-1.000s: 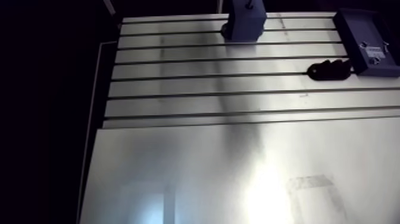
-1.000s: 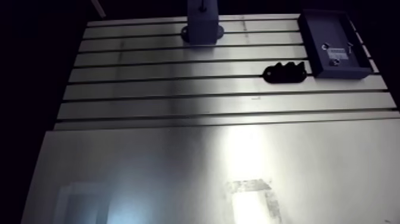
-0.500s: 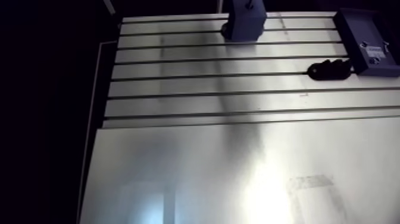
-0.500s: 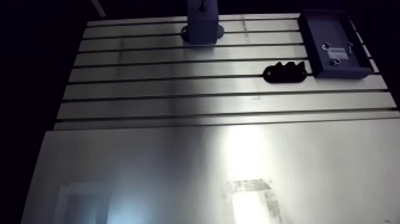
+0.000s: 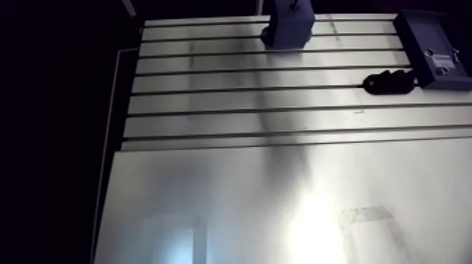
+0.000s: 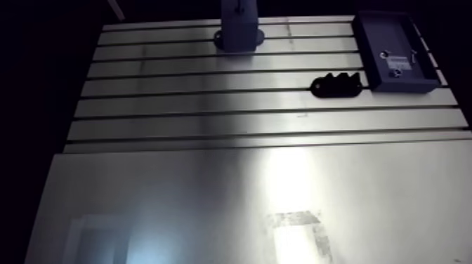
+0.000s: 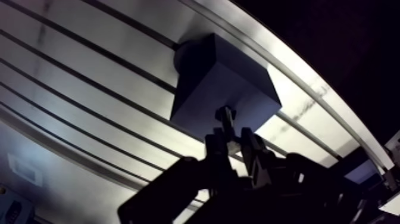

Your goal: Pick up the M10 bolt and insert it into the hex recess until seated.

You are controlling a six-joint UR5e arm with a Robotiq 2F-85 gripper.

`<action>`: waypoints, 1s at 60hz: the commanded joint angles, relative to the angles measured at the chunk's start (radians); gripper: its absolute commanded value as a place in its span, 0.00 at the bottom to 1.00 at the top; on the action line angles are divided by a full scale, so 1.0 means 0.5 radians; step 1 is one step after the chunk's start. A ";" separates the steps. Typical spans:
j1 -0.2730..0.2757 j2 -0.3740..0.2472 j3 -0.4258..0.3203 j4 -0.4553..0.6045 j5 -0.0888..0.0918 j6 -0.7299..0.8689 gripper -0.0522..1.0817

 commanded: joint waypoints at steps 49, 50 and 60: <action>0.008 -0.012 0.041 -0.086 0.003 0.006 0.18; 0.008 -0.012 0.044 -0.089 0.003 0.006 0.12; 0.014 -0.024 0.036 -0.104 0.003 0.043 0.06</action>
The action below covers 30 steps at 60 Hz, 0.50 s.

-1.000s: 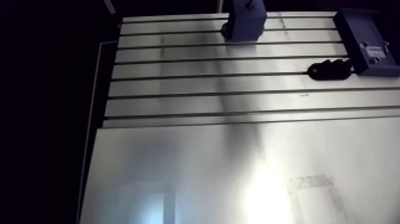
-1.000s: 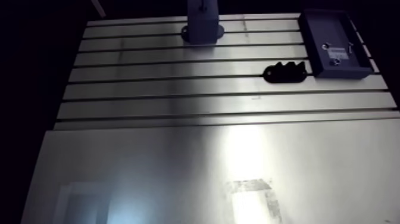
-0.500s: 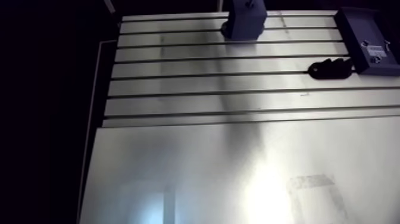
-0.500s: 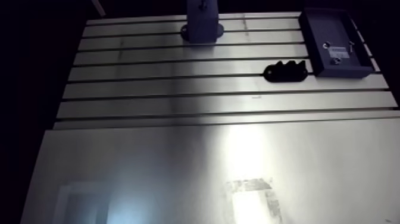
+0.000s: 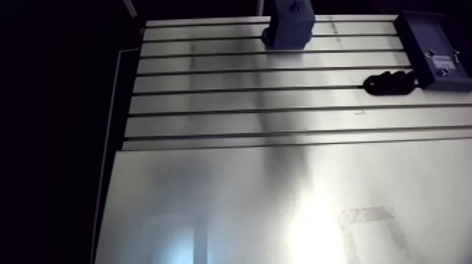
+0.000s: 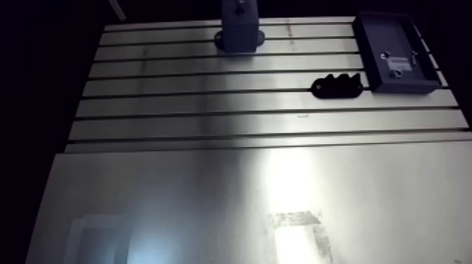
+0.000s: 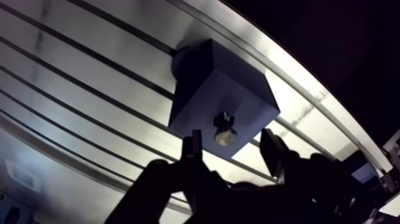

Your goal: Pick up the M10 bolt and insert it into the hex recess until seated.

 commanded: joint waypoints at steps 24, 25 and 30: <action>0.003 -0.043 -0.008 -0.060 0.004 0.063 0.06; 0.003 -0.049 -0.003 -0.060 0.005 0.066 0.06; 0.003 -0.070 0.000 -0.066 0.007 0.119 0.06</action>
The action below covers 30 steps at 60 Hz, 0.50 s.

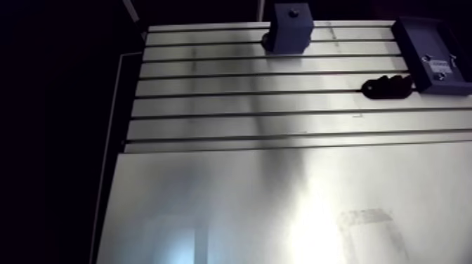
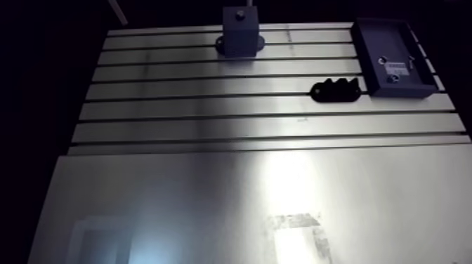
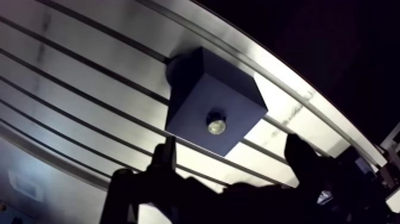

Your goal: Pick up the M10 bolt and insert it into the hex recess until seated.

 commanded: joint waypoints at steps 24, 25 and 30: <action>-0.018 -0.133 0.202 -0.054 0.031 0.916 0.25; -0.018 -0.142 0.223 -0.100 0.034 0.947 0.27; -0.018 -0.157 0.300 -0.271 0.046 1.006 0.30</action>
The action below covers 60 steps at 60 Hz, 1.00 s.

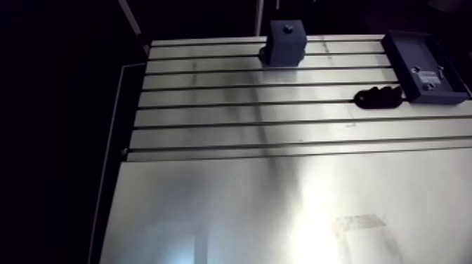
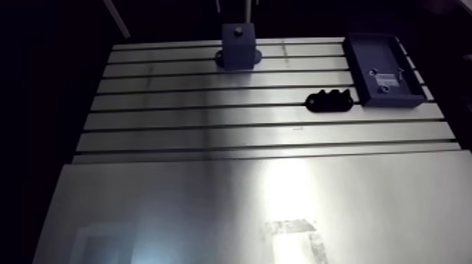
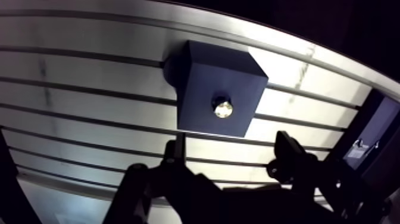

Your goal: Pick up the M10 bolt and insert it into the hex recess until seated.

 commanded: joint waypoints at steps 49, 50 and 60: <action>-0.023 -0.149 0.383 -0.495 0.127 0.265 0.39; -0.026 -0.149 0.383 -0.498 0.124 0.265 0.39; -0.057 -0.146 0.380 -0.498 0.127 0.235 0.39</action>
